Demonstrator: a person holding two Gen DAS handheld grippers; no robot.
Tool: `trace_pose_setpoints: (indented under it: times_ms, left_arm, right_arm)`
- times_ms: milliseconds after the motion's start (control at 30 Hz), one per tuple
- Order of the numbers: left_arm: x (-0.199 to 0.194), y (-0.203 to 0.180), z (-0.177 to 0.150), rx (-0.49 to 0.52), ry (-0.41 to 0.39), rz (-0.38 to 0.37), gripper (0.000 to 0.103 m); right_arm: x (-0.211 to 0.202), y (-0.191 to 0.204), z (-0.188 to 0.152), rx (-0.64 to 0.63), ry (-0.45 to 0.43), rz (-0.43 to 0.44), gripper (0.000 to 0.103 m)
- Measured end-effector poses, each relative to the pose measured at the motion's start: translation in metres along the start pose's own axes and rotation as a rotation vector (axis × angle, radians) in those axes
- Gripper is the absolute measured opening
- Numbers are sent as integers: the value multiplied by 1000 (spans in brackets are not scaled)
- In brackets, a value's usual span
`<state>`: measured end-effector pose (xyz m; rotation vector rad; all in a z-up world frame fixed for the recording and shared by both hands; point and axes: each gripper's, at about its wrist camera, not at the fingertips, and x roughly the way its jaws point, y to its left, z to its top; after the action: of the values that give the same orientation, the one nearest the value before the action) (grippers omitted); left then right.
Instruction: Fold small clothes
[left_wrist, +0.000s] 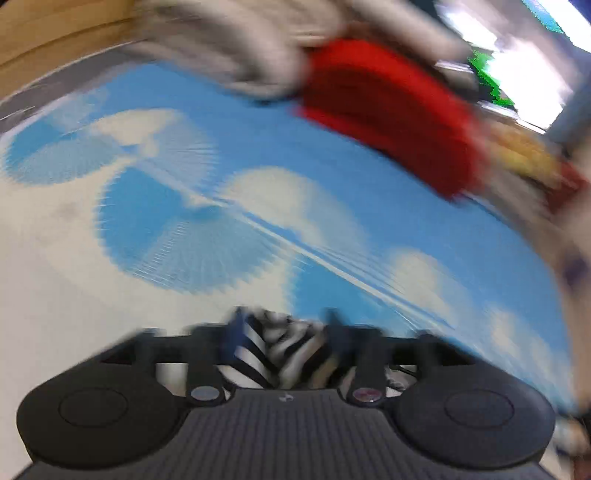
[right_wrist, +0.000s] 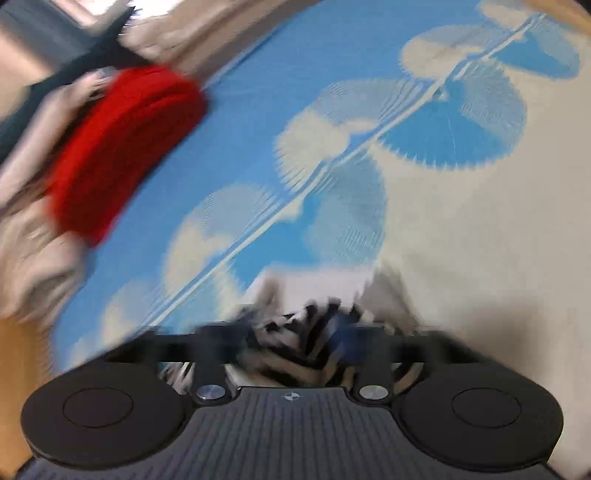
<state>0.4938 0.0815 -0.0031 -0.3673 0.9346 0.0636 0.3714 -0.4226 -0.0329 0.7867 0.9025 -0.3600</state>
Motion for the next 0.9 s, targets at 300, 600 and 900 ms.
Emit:
trace_pose_setpoints:
  times_ms: [300,600,900]
  left_arm:
    - [-17,38,-63,96,-48,-45,101]
    - [16,61,-106,113,-19,4,101]
    - [56,47,-87,145,63,-32,101]
  right_arm:
    - [-13,-55,-59,-94,-176,139,85]
    - [19,-53,-61,-456,-340,23,75]
    - [91,-21,-56,-485,-242,19,61]
